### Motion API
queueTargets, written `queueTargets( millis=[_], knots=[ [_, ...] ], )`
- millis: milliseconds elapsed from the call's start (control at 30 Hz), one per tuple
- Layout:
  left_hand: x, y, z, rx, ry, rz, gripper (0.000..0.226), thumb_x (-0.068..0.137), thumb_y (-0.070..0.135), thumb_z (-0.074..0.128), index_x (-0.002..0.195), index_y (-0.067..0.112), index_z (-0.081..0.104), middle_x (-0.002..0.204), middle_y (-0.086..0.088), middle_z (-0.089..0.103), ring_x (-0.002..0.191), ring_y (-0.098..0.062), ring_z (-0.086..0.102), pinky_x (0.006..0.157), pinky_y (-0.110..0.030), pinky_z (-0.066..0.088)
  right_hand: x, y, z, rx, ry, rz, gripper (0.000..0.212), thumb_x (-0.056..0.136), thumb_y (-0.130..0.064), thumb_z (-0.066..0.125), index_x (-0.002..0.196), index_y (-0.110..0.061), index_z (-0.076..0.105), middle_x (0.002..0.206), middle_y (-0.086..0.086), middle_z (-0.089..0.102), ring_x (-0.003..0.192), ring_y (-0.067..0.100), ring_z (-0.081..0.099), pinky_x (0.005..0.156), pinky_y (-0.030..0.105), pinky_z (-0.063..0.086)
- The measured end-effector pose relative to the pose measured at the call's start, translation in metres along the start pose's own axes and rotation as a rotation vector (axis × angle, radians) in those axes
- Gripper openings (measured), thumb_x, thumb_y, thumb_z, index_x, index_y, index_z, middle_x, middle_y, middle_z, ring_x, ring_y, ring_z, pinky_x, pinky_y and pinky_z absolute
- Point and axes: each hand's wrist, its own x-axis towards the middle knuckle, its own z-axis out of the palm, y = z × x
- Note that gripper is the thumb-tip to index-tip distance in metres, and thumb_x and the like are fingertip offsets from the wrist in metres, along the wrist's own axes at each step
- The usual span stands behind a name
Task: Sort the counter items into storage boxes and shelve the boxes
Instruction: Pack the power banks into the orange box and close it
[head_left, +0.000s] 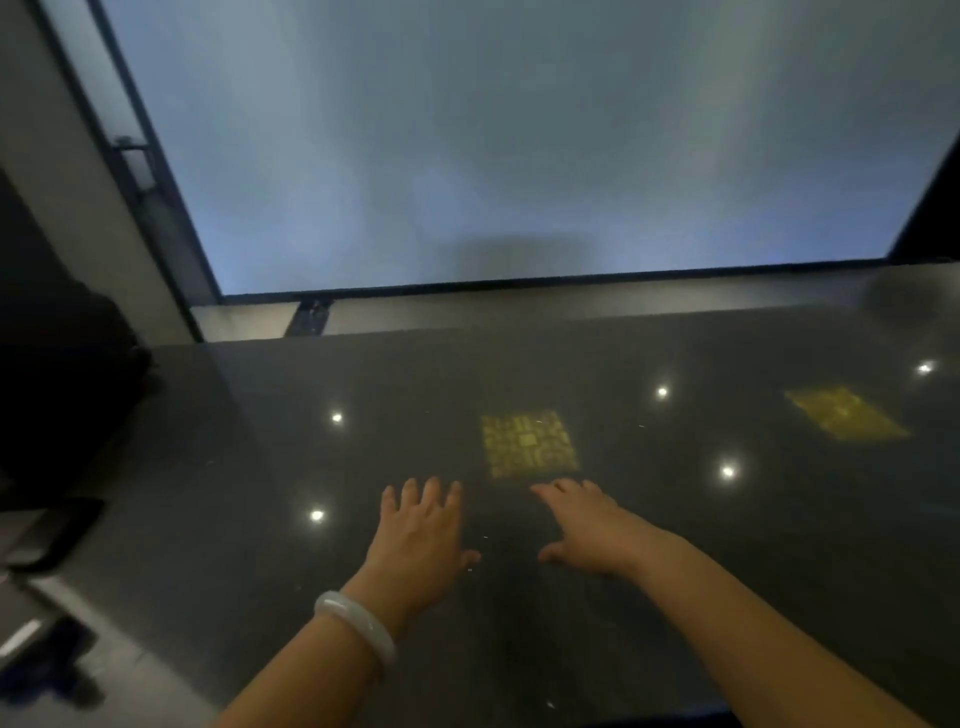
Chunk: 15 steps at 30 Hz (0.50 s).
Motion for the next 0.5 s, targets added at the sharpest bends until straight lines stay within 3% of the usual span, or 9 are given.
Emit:
queueTargets(
  millis=[267,500],
  knots=[
    [-0.029,-0.146,0.027,-0.087,-0.001,-0.282,0.088,0.085,0.062,0.053,0.152,0.018,0.014,0.154,-0.009,0.024,0.142,-0.033,0.019,0.116,-0.052,0.014,0.11,-0.14,0.009,-0.008,-0.097,-0.239,0.084,0.084,-0.038,0.069,0.151,-0.023,0.02,0.153,0.004,0.027,0.14,0.028,0.026,0.114,0.042,0.028],
    [-0.081,-0.208,0.052,-0.159,0.004,-0.624,0.089,0.081,0.064,0.056,0.15,0.022,0.018,0.153,-0.007,0.024,0.141,-0.032,0.021,0.114,-0.051,0.017,0.161,-0.23,0.026,-0.105,-0.202,-0.47,0.081,0.085,-0.04,0.068,0.15,-0.02,0.023,0.151,0.007,0.03,0.137,0.029,0.029,0.113,0.041,0.03]
  ],
)
